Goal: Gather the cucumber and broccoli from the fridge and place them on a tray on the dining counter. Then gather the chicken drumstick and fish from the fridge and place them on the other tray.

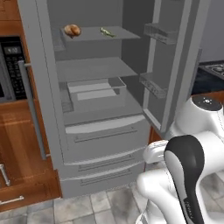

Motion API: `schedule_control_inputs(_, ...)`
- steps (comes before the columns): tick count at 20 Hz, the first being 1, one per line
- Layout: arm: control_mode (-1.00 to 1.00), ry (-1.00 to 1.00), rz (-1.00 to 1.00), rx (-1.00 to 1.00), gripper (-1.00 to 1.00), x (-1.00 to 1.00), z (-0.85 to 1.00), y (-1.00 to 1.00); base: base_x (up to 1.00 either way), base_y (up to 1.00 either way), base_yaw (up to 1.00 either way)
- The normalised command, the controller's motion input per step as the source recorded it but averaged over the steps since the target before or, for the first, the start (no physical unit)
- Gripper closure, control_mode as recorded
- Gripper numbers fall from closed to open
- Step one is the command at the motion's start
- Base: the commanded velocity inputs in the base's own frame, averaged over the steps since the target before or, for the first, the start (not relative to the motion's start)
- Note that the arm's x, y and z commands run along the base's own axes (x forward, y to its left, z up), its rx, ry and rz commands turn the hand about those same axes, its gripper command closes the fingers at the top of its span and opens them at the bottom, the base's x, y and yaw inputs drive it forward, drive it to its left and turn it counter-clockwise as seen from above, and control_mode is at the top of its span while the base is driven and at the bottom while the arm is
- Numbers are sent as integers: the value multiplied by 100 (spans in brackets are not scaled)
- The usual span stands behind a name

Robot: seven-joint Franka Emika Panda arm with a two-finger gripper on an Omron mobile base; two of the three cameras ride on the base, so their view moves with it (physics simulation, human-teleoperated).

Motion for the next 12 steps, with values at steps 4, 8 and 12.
schedule_control_inputs(4,100,0,0,0,-100,0,0,0,53,-21,2)
schedule_control_inputs(8,100,0,0,0,-100,0,0,0,60,-15,0)
schedule_control_inputs(12,100,0,0,0,-100,0,0,0,63,-17,0)
